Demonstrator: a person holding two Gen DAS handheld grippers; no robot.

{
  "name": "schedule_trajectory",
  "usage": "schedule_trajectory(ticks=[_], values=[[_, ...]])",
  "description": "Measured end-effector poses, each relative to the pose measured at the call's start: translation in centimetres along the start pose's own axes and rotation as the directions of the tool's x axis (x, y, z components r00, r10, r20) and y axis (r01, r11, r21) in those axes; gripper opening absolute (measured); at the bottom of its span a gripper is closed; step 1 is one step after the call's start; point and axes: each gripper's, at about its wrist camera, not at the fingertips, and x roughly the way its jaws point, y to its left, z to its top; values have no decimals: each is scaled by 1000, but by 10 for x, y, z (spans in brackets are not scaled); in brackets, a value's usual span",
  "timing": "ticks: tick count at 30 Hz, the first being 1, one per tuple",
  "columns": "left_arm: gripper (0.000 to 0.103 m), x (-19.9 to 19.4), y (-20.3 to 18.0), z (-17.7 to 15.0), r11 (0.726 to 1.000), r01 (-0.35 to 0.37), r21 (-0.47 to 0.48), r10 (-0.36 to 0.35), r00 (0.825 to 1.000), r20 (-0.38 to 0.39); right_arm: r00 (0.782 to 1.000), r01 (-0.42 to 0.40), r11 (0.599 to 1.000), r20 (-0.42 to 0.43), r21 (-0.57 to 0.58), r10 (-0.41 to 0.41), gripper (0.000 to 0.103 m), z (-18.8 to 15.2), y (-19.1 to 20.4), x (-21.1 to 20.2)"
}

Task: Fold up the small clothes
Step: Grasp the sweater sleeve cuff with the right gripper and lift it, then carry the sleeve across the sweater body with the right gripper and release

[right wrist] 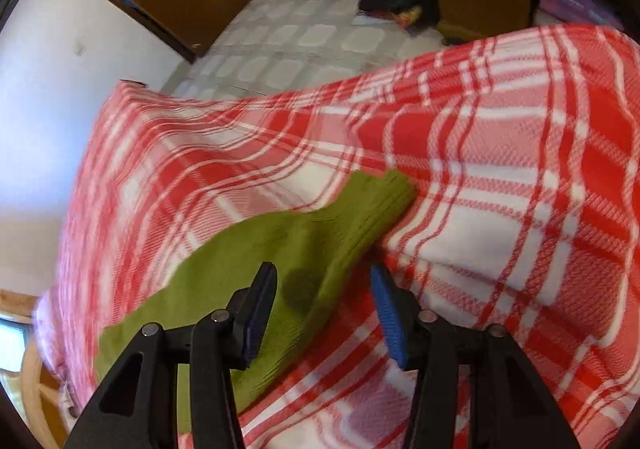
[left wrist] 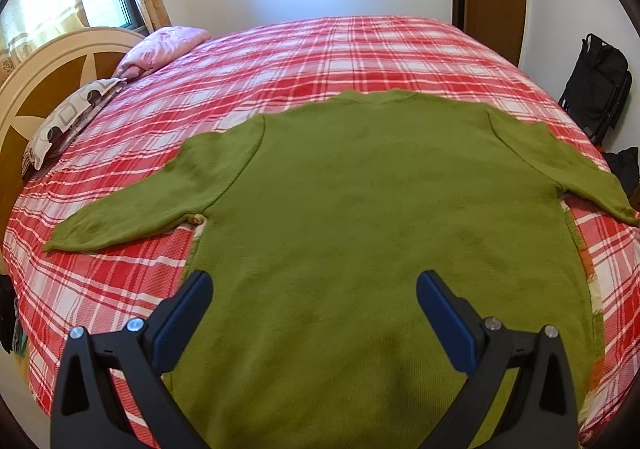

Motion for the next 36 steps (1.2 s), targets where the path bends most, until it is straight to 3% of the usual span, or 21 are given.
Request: schedule_trajectory(ticks=[2,7,9,11,16,23,27,30,33,36], values=[[103,4,-1,0,1000,-2,0,2,1000,-10,1000,2,1000,-4,-10,-2,50,2,7,7],[103,6,-3,3,1000,-10,2,10,1000,-20,995,101,995,-6,12,-101,48,4,15,23],[103,5,-2,3,1000,-15,2,15,1000,-12,999,52,997,-16,51,-51,27,3,9,29],[103,4,-1,4,1000,-22,3,22,1000,-6,1000,29,997,-14,77,-28,12,2,2,28],[103,0,8,5,1000,-15,-15,15,1000,3,991,-101,991,93,86,92,6,1,-8,-3],[103,-9,21,6,999,-1,-55,2,1000,30,942,-203,964,234,-170,240,5,-16,53,-84],[103,-14,30,5,997,10,-78,-6,999,45,912,-243,905,236,-349,336,5,-49,119,-119],[103,-18,42,5,995,8,-100,-1,998,64,887,-271,825,204,-496,414,5,-92,181,-139],[103,-19,60,4,990,1,-139,10,997,74,864,-315,714,123,-626,489,5,-151,244,-147],[103,-20,79,2,984,-19,-175,35,996,85,856,-334,631,55,-700,514,5,-204,290,-137]])
